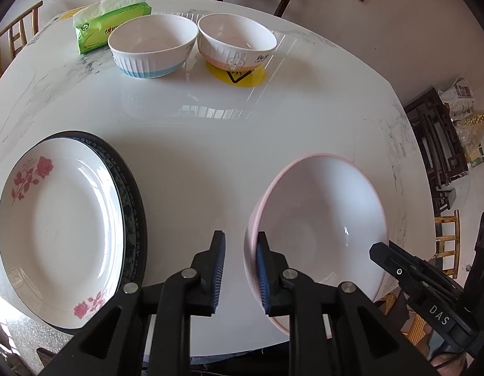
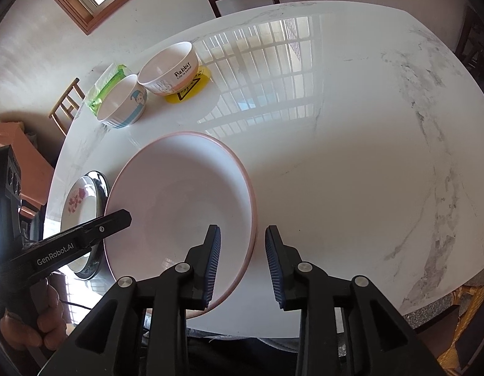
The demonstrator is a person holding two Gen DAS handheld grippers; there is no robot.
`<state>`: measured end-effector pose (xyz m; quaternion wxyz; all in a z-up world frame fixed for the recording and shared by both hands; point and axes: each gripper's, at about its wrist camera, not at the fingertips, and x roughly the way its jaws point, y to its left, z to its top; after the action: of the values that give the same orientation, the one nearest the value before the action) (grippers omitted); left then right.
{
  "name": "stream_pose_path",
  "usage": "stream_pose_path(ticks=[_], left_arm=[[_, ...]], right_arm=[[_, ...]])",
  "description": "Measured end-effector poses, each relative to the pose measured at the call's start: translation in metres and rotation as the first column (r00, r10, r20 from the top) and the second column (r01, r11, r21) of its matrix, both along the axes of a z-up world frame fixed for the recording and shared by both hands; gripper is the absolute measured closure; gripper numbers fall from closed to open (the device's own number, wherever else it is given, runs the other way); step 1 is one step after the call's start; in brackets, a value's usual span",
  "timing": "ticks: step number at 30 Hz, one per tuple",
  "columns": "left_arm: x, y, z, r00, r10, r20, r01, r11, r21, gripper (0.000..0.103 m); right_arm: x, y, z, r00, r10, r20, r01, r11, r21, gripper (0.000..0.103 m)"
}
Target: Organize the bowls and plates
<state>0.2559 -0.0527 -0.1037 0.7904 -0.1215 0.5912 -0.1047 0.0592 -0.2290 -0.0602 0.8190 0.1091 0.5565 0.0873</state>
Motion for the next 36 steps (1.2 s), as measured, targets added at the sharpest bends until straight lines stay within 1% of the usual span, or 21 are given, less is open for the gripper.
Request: stream_pose_path(ticks=[5,9,15,19,23,27,32,36], left_arm=[[-0.003,0.006,0.009,1.000,-0.013,0.021,0.013,1.000,-0.010,0.082],[-0.004,0.009,0.014,0.999,-0.036,0.030,0.037,0.998,-0.055,0.082],[-0.006,0.014,0.029,0.995,-0.071,0.065,0.077,0.992,-0.099,0.082],[-0.004,0.022,0.042,0.993,-0.072,0.093,0.082,0.990,-0.115,0.082],[0.003,0.040,0.053,0.992,-0.029,0.125,0.041,0.995,-0.092,0.082],[0.015,0.069,0.057,0.989,0.043,0.141,-0.039,0.999,-0.032,0.082],[0.036,0.109,0.058,0.979,0.140,0.147,-0.143,0.990,0.005,0.082],[0.058,0.135,0.058,0.971,0.186,0.151,-0.191,0.981,0.019,0.082]], right_arm=[[0.004,-0.006,0.013,1.000,-0.014,0.027,0.014,1.000,0.003,0.072],[0.009,-0.008,0.023,0.999,-0.018,0.051,0.019,1.000,-0.003,0.070],[0.013,0.000,0.031,0.998,-0.006,0.067,0.007,1.000,-0.010,0.069],[0.017,0.011,0.037,0.996,0.020,0.082,-0.018,1.000,-0.021,0.069],[0.023,0.028,0.045,0.993,0.062,0.098,-0.060,0.998,-0.031,0.069],[0.032,0.052,0.052,0.987,0.117,0.107,-0.113,0.992,-0.048,0.069],[0.050,0.085,0.052,0.981,0.176,0.087,-0.174,0.984,-0.029,0.069],[0.069,0.112,0.050,0.976,0.208,0.061,-0.209,0.978,0.001,0.069]])
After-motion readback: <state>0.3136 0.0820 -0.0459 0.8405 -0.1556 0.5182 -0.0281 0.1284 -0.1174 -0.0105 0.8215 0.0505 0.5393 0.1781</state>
